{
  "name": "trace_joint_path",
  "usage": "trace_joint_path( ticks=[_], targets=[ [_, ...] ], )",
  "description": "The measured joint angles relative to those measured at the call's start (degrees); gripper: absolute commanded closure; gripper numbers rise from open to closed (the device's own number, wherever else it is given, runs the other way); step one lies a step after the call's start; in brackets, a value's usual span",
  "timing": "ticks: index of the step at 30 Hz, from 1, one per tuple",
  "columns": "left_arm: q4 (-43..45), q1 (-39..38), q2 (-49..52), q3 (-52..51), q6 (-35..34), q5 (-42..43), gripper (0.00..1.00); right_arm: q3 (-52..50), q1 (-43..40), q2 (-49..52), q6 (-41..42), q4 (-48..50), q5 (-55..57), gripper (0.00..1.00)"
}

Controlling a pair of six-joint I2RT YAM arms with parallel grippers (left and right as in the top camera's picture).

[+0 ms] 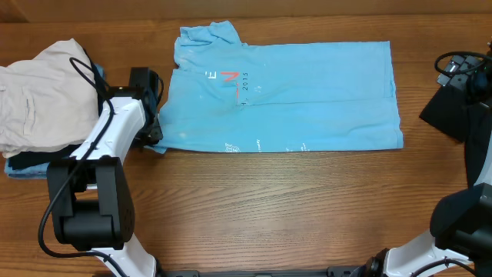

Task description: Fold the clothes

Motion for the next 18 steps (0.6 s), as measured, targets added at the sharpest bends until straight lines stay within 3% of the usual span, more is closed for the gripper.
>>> trace_joint_path(
  ticks=[3, 7, 12, 16, 18],
  targets=[
    [-2.03, 0.0, 0.02, 1.7, 2.19, -2.47, 0.4, 0.0, 0.02, 0.0, 0.0, 0.0, 0.02, 0.0],
    [-10.32, 0.0, 0.07, 8.31, -1.25, -2.67, 0.31, 0.0, 0.0, 0.0, 0.02, -0.04, 0.04, 0.0],
    [-11.45, 0.0, 0.07, 10.01, -3.3, 4.5, 0.23, 0.0, 0.0, 0.0, 0.0, -0.04, 0.0, 0.0],
    [-11.15, 0.0, 0.07, 8.57, -3.58, 5.27, 0.13, 0.0, 0.0, 0.0, 0.0, -0.04, 0.02, 0.0],
    [-11.1, 0.0, 0.07, 8.39, -3.69, 4.46, 0.16, 0.0, 0.0, 0.0, -0.02, -0.02, 0.02, 0.0]
  ],
)
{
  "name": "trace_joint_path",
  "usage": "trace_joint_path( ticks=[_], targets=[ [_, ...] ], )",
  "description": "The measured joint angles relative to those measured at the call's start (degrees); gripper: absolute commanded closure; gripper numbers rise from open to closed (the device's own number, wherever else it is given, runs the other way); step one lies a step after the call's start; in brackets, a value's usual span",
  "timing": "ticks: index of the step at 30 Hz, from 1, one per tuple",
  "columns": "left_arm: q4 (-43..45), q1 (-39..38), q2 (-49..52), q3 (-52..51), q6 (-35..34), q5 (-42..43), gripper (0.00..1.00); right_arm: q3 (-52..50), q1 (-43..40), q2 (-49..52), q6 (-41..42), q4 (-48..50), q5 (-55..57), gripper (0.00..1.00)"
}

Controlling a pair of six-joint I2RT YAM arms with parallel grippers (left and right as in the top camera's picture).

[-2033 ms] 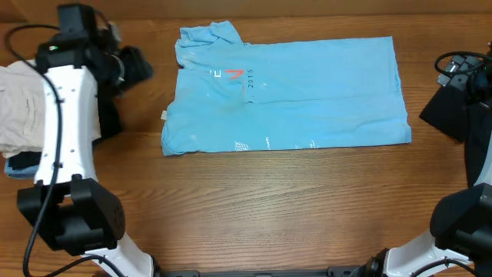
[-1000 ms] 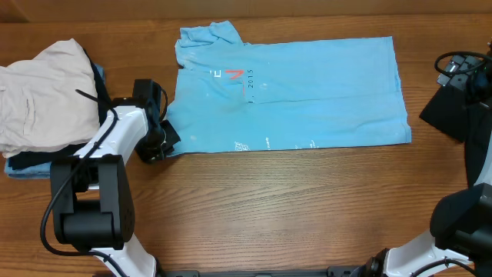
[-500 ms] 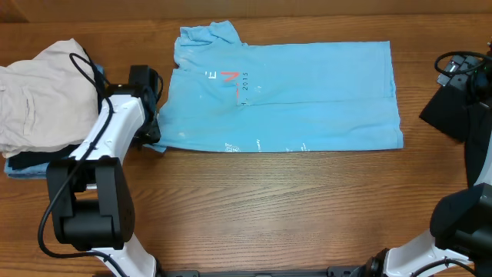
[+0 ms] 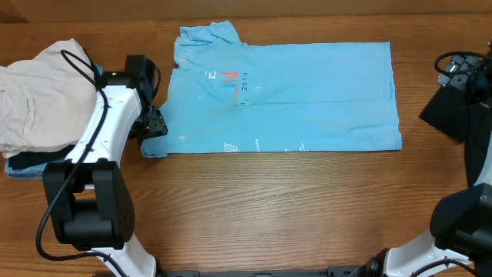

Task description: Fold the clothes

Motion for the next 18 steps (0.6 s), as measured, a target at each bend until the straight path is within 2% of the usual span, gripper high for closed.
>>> trace_joint_path(
  ticks=[3, 5, 8, 11, 14, 18],
  targets=[
    [4.15, 0.07, 0.0, -0.31, 0.46, 2.78, 0.3, 0.0, 0.02, 0.0, 0.02, 0.0, 0.0, 0.0],
    [8.76, 0.04, 0.0, -0.35, 2.25, 9.86, 0.36, 0.0, 0.0, 0.0, 0.02, 0.0, -0.02, 0.0],
    [15.78, 0.04, 0.0, -0.42, 3.34, 21.29, 0.55, 0.0, 0.0, 0.0, 0.0, 0.0, 0.0, 0.0],
    [19.43, -0.13, 0.0, -0.15, 3.48, 30.14, 0.58, 0.0, 0.02, 0.0, 0.02, -0.02, 0.0, 0.0],
    [14.19, -1.53, 0.39, 5.42, 3.23, 33.38, 0.58, 0.0, 0.0, 0.0, 0.0, -0.07, 0.04, 0.0],
    [3.13, -5.2, 1.01, 25.53, 3.04, 31.95, 0.58, -0.11, 0.0, 0.0, 0.07, 2.47, 0.0, 0.0]
  ],
)
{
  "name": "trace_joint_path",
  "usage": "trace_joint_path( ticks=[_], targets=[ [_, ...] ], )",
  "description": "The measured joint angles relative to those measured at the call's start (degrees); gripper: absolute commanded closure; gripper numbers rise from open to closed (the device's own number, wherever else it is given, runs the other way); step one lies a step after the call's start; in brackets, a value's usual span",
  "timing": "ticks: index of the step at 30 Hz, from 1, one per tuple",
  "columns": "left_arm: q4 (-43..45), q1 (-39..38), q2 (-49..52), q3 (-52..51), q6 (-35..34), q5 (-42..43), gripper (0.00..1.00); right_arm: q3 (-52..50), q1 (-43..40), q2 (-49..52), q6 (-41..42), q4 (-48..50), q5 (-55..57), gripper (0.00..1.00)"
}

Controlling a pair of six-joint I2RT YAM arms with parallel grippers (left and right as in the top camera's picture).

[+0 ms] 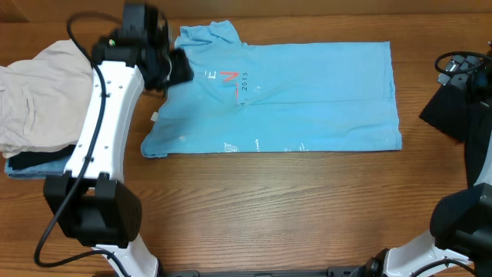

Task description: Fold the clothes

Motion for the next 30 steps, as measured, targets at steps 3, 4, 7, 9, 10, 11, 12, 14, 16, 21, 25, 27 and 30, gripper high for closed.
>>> trace_joint_path(
  ticks=[3, 4, 7, 9, 10, 11, 12, 14, 16, 21, 25, 27, 30],
  targets=[
    [-2.73, -2.51, -0.39, 14.62, -0.2, -2.97, 0.71, -0.07, 0.0, 0.0, 0.11, 7.45, -3.13, 0.0],
    [-2.21, -3.02, -0.55, 17.44, -0.74, -3.63, 0.73, -0.07, 0.0, 0.0, 0.11, 9.92, -5.73, 0.0],
    [3.43, -3.26, -0.87, 19.98, -2.43, -4.74, 0.7, -0.07, 0.02, 0.0, 0.13, 9.68, -14.82, 0.0],
    [7.02, -3.23, -0.5, 19.98, -3.41, -5.29, 0.6, -0.07, 0.2, 0.0, -0.57, 10.19, -19.63, 0.0],
    [9.66, -3.23, 0.24, 20.06, -3.91, -5.49, 0.55, -0.07, 0.48, 0.0, -1.49, 11.13, -21.49, 0.0],
    [11.02, -3.23, 1.22, 20.2, -4.59, -5.46, 0.52, -0.07, 0.98, 0.0, -2.34, 11.72, -22.47, 0.0],
    [12.57, -3.23, 3.13, 20.55, -5.05, -5.46, 0.48, -0.07, 2.25, 0.0, -3.45, 12.52, -23.56, 0.0],
    [15.34, -3.17, 8.81, 20.74, -5.79, -4.92, 0.45, -0.07, 5.31, 0.0, -4.79, 15.08, -24.83, 0.0],
    [19.32, -2.95, 14.32, 20.72, -6.01, -3.15, 0.44, -0.02, 7.21, 0.55, -5.27, 18.97, -25.05, 0.0],
    [26.32, -2.29, 23.12, 20.59, -6.03, -1.42, 0.44, 0.11, 11.21, 9.97, -5.9, 31.69, -19.21, 0.0],
    [26.95, -2.29, 27.1, 20.63, -5.33, -1.84, 0.89, 0.0, 12.39, 19.52, -6.84, 32.54, -16.22, 0.09],
    [21.99, -2.29, 28.17, 20.63, -4.07, -2.23, 0.96, -0.13, 12.37, 20.09, -7.13, 27.91, -15.85, 0.31],
    [6.23, -2.27, 27.85, 21.49, -1.44, -2.93, 0.96, -0.09, 12.37, 18.97, -7.21, 14.84, -15.43, 0.75]
  ],
)
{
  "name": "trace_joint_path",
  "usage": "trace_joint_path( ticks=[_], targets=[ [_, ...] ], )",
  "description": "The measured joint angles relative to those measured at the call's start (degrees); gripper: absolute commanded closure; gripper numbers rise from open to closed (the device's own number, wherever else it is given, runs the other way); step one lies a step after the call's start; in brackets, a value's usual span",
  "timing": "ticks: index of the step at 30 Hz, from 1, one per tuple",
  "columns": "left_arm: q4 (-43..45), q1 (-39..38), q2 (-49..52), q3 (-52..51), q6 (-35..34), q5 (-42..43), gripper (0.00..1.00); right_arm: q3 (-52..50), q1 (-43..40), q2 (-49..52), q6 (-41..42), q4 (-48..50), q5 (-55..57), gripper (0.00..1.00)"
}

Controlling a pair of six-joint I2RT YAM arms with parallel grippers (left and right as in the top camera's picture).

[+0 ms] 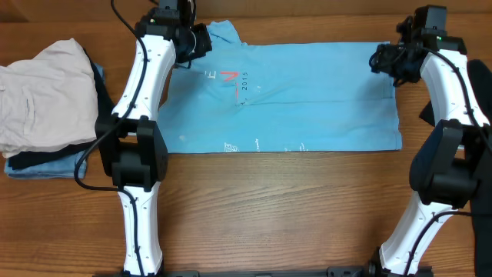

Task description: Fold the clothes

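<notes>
A light blue T-shirt (307, 100) with a red print lies sideways and flat on the wooden table (277, 208), collar toward the far left. My left gripper (197, 42) is at the shirt's far left corner, by the collar. My right gripper (382, 58) is at the far right corner, over the hem. From overhead, both pairs of fingers are too dark and small to show whether they hold cloth. The left arm covers part of the shirt's left edge.
A pile of beige clothing (38, 92) sits at the left edge on darker and blue garments (31, 165). A dark cloth (483, 85) lies at the right edge behind the right arm. Both arm bases stand at the near side.
The left gripper moved a little farther and to the right, onto the collar corner. The right arm, folded back at the right edge before, now reaches over the shirt's far right corner.
The left gripper was at the shirt's near left corner, then shifted slightly left there with the corner drawn outward. Then it was up by the far left of the shirt. Now both grippers sit at the two far corners.
</notes>
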Motion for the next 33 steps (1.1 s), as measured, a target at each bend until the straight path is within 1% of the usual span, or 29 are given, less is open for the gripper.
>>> trace_joint_path(
  ticks=[1, 2, 3, 4, 7, 9, 11, 15, 19, 22, 27, 30, 33],
  targets=[
    [-4.83, -0.02, -0.44, 0.24, 0.61, -1.07, 0.96, -0.02, -0.07, -0.57, 1.18, -7.39, 0.0, 0.85],
    [-11.63, -0.04, -1.9, 0.37, 0.9, -2.23, 0.96, -0.02, -0.2, -0.92, 2.45, -10.38, 0.0, 0.92],
    [-17.49, -0.17, -2.99, 0.55, 1.38, -4.52, 0.96, -0.02, -0.39, -1.01, 3.78, -13.49, 0.02, 0.96],
    [-22.16, -0.33, -4.09, 0.44, 1.62, -6.34, 0.96, -0.17, -0.46, -1.05, 4.96, -15.28, 0.09, 0.96],
    [-25.49, -0.81, -5.95, -2.36, 1.7, -9.35, 0.96, -2.12, -0.81, -1.16, 7.52, -18.73, 0.24, 0.96],
    [-23.61, -0.92, -6.1, -7.76, 1.64, -10.32, 0.96, -5.51, -0.9, -1.33, 9.29, -17.0, 1.07, 0.96],
    [-18.23, -0.9, -6.1, -13.27, 1.44, -10.78, 0.96, -9.75, -1.25, -1.55, 9.94, -12.35, 1.7, 0.96],
    [-11.26, -0.9, -6.08, -23.47, 1.42, -11.23, 0.96, -18.34, -2.29, -1.62, 10.38, -5.53, 2.4, 0.96],
    [-7.34, -0.9, -6.43, -29.22, 1.4, -11.89, 0.96, -23.23, -2.62, -3.28, 10.49, -1.16, 2.51, 0.96],
    [-5.07, -0.9, -8.33, -32.72, 1.4, -12.24, 0.96, -25.2, -2.64, -4.46, 11.85, -1.09, 3.3, 0.96],
    [-7.26, -0.92, -10.58, -37.4, 1.4, -12.26, 0.96, -25.68, -4.28, -4.72, 13.64, -5.01, 4.79, 0.96],
    [-11.1, -0.92, -10.91, -38.66, 1.01, -12.35, 0.96, -25.97, -7.04, -4.76, 14.01, -7.26, 4.46, 0.96],
    [-16.5, -0.92, -10.67, -39.95, -0.83, -12.07, 0.96, -26.16, -9.05, -4.76, 14.27, -8.52, 4.04, 0.96]
  ],
)
